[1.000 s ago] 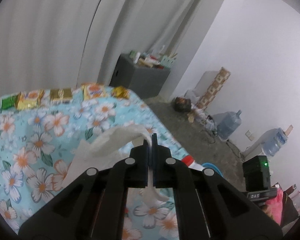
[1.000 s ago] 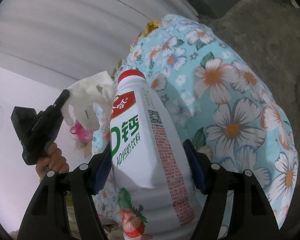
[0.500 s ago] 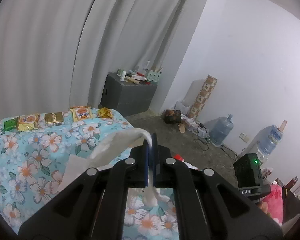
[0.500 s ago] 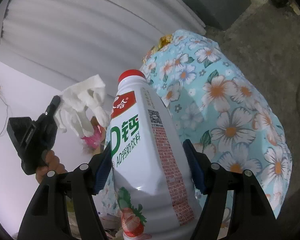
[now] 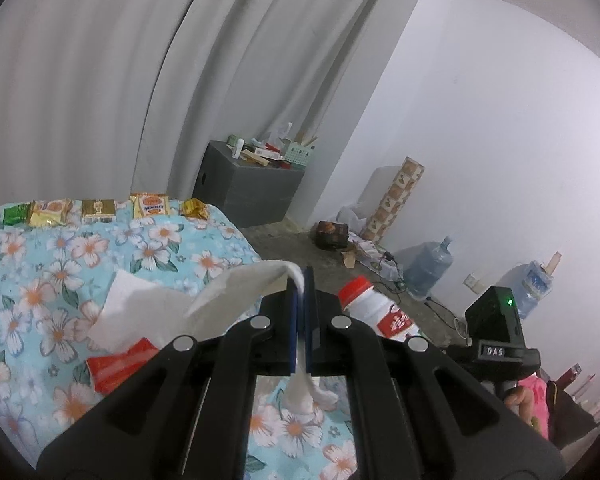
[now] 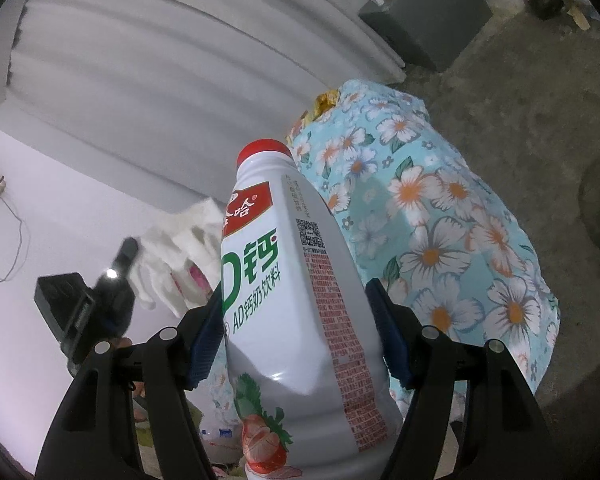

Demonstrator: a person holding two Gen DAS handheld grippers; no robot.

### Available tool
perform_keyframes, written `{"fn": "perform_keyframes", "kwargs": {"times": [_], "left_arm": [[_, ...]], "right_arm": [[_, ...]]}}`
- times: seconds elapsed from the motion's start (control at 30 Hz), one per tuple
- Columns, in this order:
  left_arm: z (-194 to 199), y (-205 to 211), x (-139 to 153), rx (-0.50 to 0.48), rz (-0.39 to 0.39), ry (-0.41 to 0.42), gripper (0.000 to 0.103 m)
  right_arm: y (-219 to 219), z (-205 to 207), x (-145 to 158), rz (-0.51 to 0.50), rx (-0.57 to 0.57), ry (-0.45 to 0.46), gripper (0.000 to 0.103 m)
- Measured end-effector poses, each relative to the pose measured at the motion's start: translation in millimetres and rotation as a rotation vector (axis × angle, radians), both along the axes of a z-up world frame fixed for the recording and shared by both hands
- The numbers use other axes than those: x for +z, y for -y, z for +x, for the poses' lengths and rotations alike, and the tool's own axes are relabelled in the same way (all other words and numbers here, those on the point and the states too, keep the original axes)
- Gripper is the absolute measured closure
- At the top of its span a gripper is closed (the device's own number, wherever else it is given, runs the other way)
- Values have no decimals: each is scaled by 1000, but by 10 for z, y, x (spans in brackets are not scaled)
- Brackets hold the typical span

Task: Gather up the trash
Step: 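Carry the tissue and bottle over the blue wastebasket with both tools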

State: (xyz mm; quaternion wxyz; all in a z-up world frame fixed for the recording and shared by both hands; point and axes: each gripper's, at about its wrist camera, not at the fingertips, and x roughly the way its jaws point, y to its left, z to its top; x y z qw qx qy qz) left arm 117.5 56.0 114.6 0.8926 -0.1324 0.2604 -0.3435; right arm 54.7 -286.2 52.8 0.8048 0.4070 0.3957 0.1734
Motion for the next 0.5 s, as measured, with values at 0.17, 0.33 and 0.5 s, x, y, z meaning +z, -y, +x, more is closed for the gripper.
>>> {"fn": "perform_keyframes", "kwargs": {"times": [0.17, 0.33, 0.5], "left_arm": [[-127, -30, 35, -7, -2, 16, 102], [-133, -44, 40, -8, 1, 18, 102], [-171, -59, 56, -10, 1, 22, 102]], "right_arm": [[-29, -91, 80, -11, -1, 10, 37], [-58, -112, 130, -17, -3, 20, 37], [-23, -128, 160, -16, -13, 34, 37]]}}
